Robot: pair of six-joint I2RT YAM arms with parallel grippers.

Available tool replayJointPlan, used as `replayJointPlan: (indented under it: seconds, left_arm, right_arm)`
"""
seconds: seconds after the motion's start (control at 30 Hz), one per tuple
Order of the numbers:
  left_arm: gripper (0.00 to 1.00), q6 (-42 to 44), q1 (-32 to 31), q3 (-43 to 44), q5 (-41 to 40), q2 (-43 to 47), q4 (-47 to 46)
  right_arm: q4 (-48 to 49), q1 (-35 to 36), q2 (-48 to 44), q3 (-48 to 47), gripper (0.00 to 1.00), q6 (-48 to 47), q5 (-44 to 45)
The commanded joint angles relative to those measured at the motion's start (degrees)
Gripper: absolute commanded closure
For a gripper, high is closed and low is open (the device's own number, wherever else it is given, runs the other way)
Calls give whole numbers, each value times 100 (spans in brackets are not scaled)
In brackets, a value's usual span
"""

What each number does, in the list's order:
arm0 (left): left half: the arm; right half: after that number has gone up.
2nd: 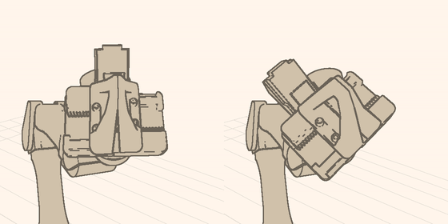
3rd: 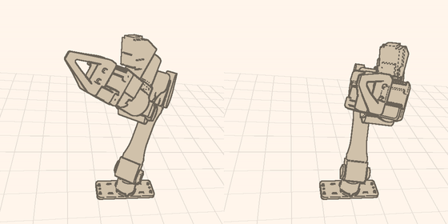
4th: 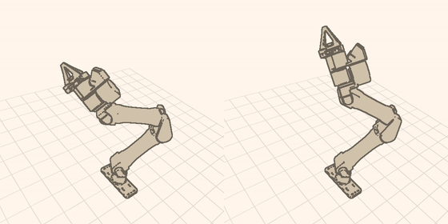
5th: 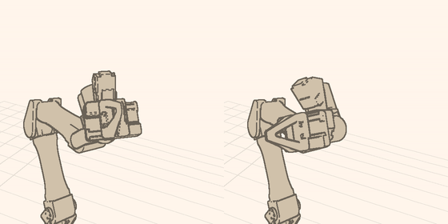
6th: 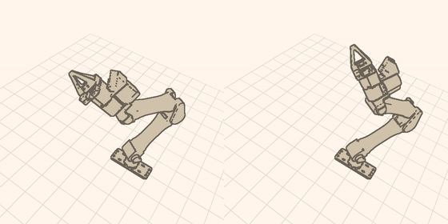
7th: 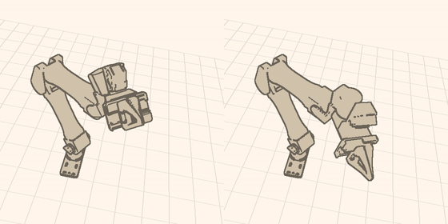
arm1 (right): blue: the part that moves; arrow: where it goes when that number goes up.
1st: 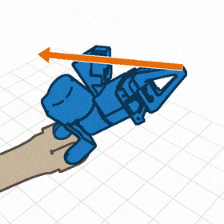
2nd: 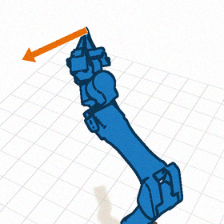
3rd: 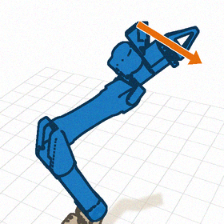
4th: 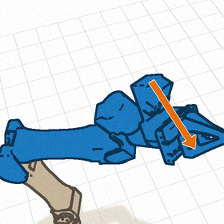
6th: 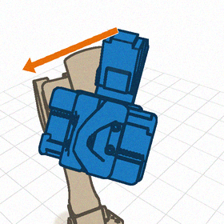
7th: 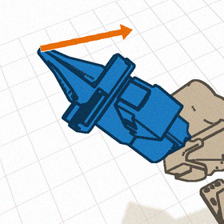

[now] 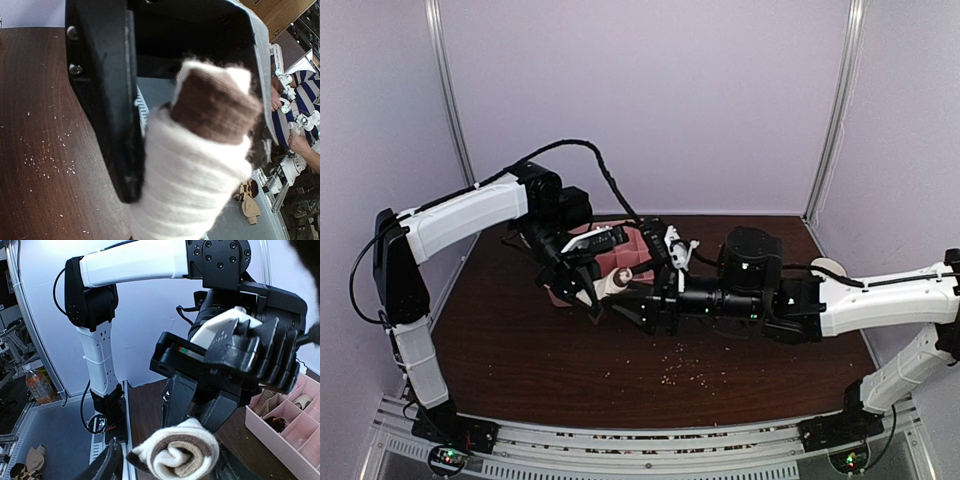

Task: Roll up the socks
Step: Roll the sock.

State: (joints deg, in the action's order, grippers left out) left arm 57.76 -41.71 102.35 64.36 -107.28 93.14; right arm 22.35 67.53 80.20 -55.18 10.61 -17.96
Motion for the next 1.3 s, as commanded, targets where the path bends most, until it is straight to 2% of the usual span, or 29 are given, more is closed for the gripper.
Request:
replayJointPlan:
  seconds: [0.0, 0.03, 0.17, 0.3, 0.33, 0.4, 0.5, 0.57, 0.73, 0.83, 0.93, 1.07, 1.27]
  left_arm:
    - [98, 132, -30, 62, 201, -64, 169]
    - [97, 131, -30, 50, 190, -60, 169]
    - [84, 131, -21, 55, 122, -35, 168]
    - [64, 97, -14, 162, 59, 43, 169]
    - [60, 88, -5, 191, 34, 61, 169]
    - [47, 18, 23, 228, -14, 115, 107]
    - [44, -454, 40, -40, -188, 420, -498]
    - [44, -892, 41, -280, -326, 657, -1132]
    - [46, -1388, 32, -643, -713, 993, -1902]
    - [50, -1868, 27, -927, -1014, 1205, -2605]
    - [56, -2224, 27, -1160, -1215, 1467, -3228]
    - [65, -2404, 40, -1227, -1481, 1576, -3514]
    - [89, -2761, 84, -1692, -2275, 1884, -4268]
  right_arm:
    - [14, -9, 154, -262, 44, -102, -393]
    - [64, -8, 185, -272, 49, -84, -420]
    - [-413, -8, 371, -548, 99, -7, -278]
    - [-939, -17, 503, -754, 100, 44, -135]
    - [-975, -17, 490, -746, 100, 58, -35]
    - [-976, -18, 417, -658, 100, 95, 404]
    - [-681, -20, 233, -419, 100, 228, 1305]
    - [-386, -8, 147, -253, 100, 415, 1750]
    - [629, 62, 108, 99, 100, 987, 2374]
    - [1081, 125, 258, 100, 100, 1279, 2507]
    - [1073, 228, 471, -129, 100, 1375, 2615]
    - [1279, 290, 640, -211, 100, 1707, 2682]
    - [1513, 313, 746, -113, 100, 2390, 2725]
